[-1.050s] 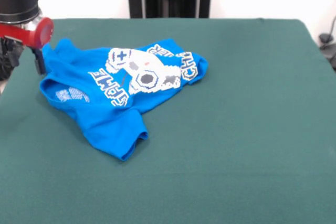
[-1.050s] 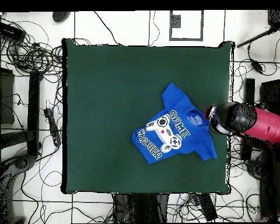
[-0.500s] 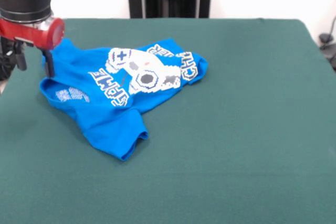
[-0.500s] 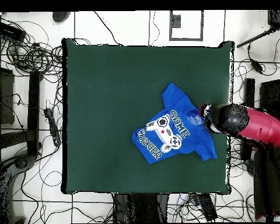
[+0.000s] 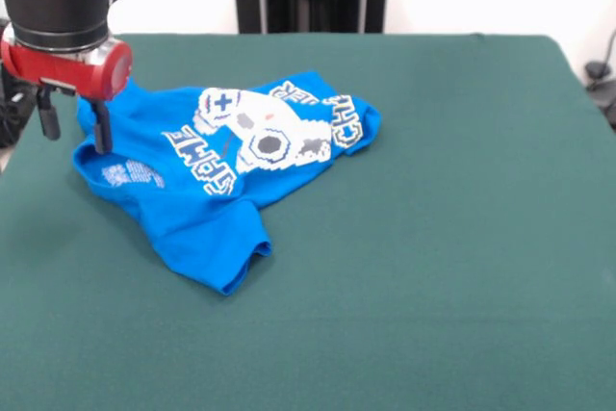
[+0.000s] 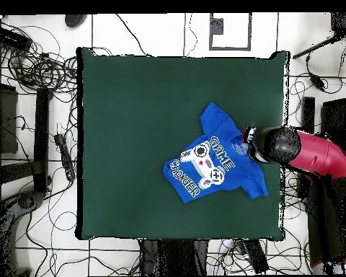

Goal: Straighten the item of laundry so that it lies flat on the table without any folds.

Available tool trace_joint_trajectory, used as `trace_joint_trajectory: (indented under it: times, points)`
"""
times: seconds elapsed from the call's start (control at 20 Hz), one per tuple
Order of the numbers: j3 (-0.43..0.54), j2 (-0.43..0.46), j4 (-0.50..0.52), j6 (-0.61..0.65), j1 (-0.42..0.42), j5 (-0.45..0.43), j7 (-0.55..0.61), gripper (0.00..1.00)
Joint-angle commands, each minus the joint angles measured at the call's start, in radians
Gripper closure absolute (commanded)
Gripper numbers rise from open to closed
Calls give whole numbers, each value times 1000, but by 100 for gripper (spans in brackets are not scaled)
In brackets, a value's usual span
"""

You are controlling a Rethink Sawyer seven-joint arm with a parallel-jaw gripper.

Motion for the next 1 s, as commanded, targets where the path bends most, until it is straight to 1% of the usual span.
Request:
trace_joint_trajectory:
  times: [0.05,0.4,0.65,1.0]
  points:
    - [87,81,73,-48,58,9,29,0]
    - [81,69,96,-53,65,2,31,0]
    - [100,77,105,-59,64,6,16,0]
    - [88,64,127,-66,90,18,54,0]
